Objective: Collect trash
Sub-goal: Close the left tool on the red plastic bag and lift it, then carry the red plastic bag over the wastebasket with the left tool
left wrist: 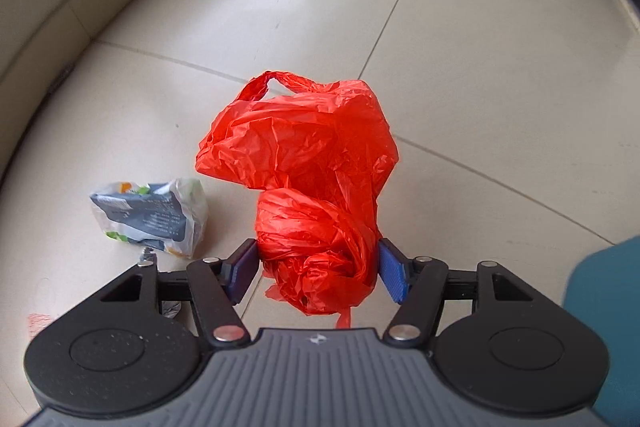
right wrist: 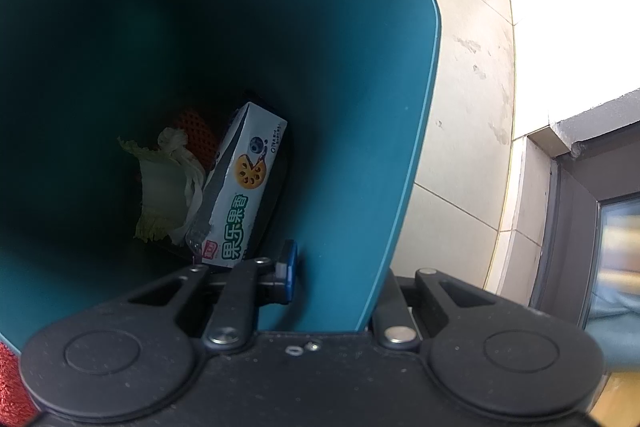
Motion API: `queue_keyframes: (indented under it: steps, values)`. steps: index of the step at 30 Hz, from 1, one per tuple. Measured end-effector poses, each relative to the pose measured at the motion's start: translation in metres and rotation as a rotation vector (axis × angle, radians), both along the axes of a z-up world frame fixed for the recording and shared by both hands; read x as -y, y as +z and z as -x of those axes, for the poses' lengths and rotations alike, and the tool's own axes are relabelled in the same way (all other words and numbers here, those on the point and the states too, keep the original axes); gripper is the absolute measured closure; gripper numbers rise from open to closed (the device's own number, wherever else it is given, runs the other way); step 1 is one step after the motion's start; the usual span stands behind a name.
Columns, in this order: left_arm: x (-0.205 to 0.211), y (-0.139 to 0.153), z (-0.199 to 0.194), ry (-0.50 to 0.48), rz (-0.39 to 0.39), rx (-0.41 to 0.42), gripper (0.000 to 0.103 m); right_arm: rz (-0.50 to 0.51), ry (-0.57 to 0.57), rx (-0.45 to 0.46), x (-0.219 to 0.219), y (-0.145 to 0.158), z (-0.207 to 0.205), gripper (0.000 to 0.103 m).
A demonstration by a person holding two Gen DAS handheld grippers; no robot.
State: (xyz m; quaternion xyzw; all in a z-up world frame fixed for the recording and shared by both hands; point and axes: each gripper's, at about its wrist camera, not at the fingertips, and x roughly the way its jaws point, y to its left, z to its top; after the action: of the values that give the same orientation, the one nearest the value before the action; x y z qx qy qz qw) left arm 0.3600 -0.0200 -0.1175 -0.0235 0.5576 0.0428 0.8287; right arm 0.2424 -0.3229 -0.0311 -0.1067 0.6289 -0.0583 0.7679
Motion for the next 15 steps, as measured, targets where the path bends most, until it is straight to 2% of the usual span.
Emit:
queue_keyframes:
  steps: [9, 15]
  values:
    - [0.039, 0.100, 0.040, -0.107, 0.022, 0.048, 0.040, 0.001, 0.011, -0.004, -0.002, 0.002, 0.000, 0.087]
    - [0.076, 0.156, 0.071, -0.209, 0.000, 0.077, 0.040, 0.002, 0.015, -0.005, -0.002, 0.003, -0.001, 0.087]
